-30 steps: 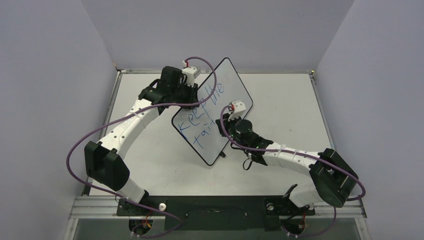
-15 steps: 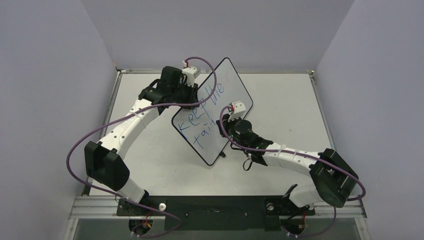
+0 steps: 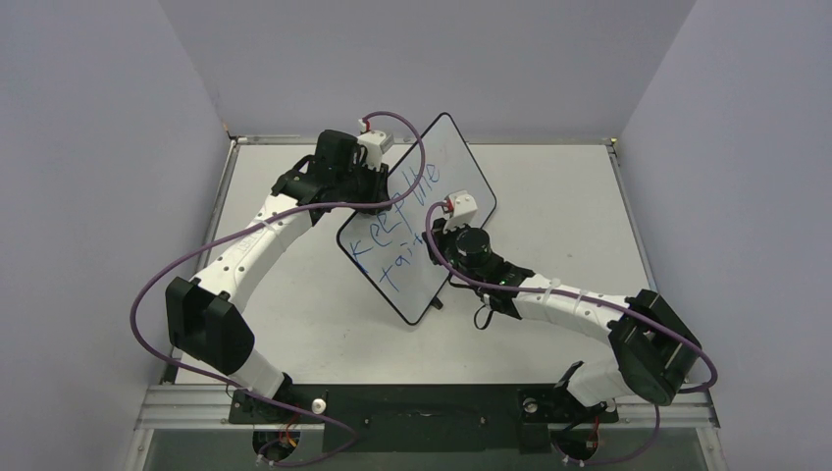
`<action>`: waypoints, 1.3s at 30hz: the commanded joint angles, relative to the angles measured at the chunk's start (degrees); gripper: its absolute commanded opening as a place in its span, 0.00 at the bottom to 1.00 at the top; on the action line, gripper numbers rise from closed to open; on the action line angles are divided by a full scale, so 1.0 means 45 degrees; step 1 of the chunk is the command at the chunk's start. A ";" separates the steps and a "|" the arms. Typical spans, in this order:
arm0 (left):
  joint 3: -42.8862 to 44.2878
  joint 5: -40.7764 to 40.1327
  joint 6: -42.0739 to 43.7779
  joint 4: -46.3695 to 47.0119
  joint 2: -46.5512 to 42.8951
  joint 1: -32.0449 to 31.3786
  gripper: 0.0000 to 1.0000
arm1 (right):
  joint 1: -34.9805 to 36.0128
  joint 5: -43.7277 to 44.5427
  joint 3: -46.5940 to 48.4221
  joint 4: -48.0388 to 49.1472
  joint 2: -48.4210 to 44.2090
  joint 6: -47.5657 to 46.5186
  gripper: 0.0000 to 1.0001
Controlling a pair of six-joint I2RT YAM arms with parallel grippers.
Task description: Write a sentence on the whiteboard
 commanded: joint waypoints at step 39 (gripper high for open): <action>-0.0751 -0.0794 0.1079 -0.0504 0.0597 -0.0620 0.00 | -0.0264 0.0174 0.2237 -0.0393 0.0282 -0.0422 0.00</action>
